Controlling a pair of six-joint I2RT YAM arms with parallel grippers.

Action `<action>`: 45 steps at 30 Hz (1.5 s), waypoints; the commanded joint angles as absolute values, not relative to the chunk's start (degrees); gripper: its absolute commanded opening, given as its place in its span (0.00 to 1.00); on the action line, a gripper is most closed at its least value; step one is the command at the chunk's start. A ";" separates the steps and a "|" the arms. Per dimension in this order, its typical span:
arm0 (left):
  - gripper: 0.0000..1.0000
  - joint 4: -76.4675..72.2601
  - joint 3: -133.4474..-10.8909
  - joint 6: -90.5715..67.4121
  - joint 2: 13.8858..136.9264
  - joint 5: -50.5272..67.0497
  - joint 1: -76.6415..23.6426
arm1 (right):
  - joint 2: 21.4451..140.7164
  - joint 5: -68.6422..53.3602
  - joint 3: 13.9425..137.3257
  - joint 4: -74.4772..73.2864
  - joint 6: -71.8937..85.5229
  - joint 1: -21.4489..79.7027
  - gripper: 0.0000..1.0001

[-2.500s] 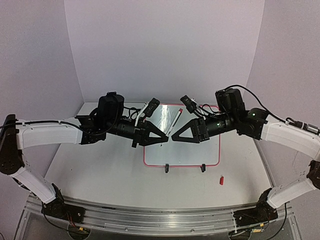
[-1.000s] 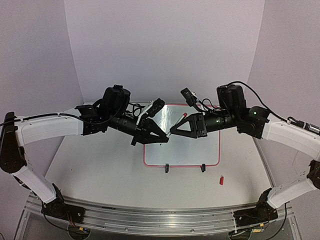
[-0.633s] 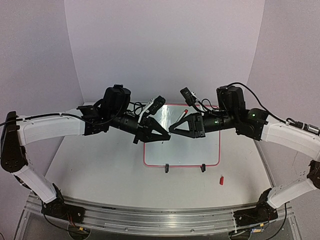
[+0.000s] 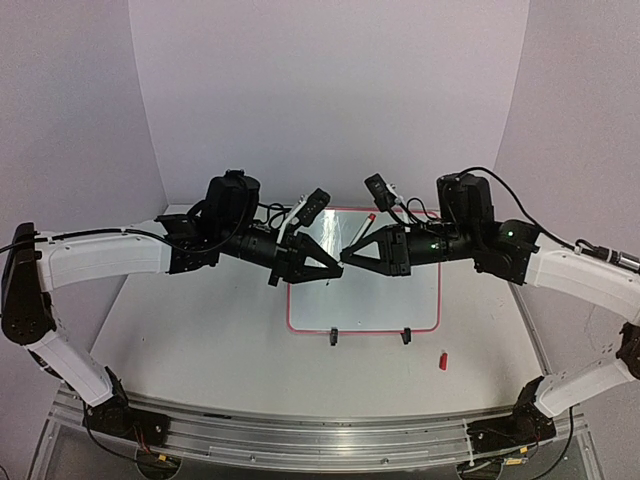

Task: Write a sentence on the whiteboard
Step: Pass from the left arm to the right, then pass from the right arm to the left

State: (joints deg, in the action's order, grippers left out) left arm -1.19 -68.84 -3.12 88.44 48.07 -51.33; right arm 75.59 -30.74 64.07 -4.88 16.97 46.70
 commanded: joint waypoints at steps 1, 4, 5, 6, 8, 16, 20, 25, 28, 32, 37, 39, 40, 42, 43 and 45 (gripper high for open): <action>0.00 -4.63 -68.67 -4.11 88.75 49.53 -51.35 | 73.86 -29.29 63.81 -1.76 16.23 47.03 0.18; 0.00 -4.85 -69.05 -4.34 89.18 49.86 -51.37 | 74.53 -29.92 63.98 -1.25 16.34 47.04 0.18; 0.00 -4.90 -69.09 -4.31 89.30 49.89 -51.33 | 74.84 -30.46 64.13 -1.15 16.28 47.05 0.17; 0.00 -4.98 -69.14 -4.32 89.45 49.88 -51.33 | 75.09 -30.69 64.25 -1.11 16.26 47.06 0.14; 0.00 -5.01 -69.25 -4.47 89.63 49.67 -51.32 | 75.32 -30.84 64.38 -1.16 16.23 47.07 0.05; 0.77 -4.53 -69.88 -8.97 89.54 42.83 -51.30 | 74.66 -26.48 63.00 -1.18 14.41 47.02 0.00; 1.00 -3.35 -67.06 -14.63 86.60 24.14 -51.10 | 72.78 -18.38 59.96 -0.95 10.49 47.04 0.00; 1.00 0.22 -63.40 -25.11 82.39 8.40 -46.57 | 69.01 -10.74 50.60 10.62 1.05 47.56 0.00; 1.00 1.34 -63.06 -28.20 83.10 9.25 -41.44 | 69.02 -10.78 45.08 22.46 -6.99 48.21 0.00; 1.00 2.30 -66.24 -31.41 88.25 17.13 -35.95 | 72.66 -8.40 43.37 32.18 -11.42 48.72 0.00; 1.00 0.71 -66.11 -29.42 89.30 20.62 -35.25 | 75.59 -8.04 44.71 36.79 -10.58 48.92 0.00; 1.00 -0.59 -64.81 -28.75 87.63 21.40 -35.27 | 76.20 -6.16 45.15 37.05 -10.63 48.87 0.00; 1.00 -1.81 -64.00 -28.98 86.53 22.50 -35.25 | 76.48 -5.64 45.18 37.89 -10.48 48.87 0.00; 1.00 -3.85 -62.69 -32.39 84.84 24.01 -35.24 | 77.08 -5.42 44.97 40.91 -10.04 48.89 0.00; 1.00 -4.16 -62.57 -35.83 84.43 24.76 -35.22 | 77.56 -5.55 45.00 42.53 -10.26 48.92 0.00; 1.00 -4.72 -62.91 -42.15 84.26 27.59 -35.24 | 78.63 -5.51 45.89 44.02 -11.19 49.07 0.00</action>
State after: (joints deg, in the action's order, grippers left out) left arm -0.41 -62.93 -31.94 87.86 21.87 -35.20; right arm 76.91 -7.09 42.88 35.88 -9.44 48.58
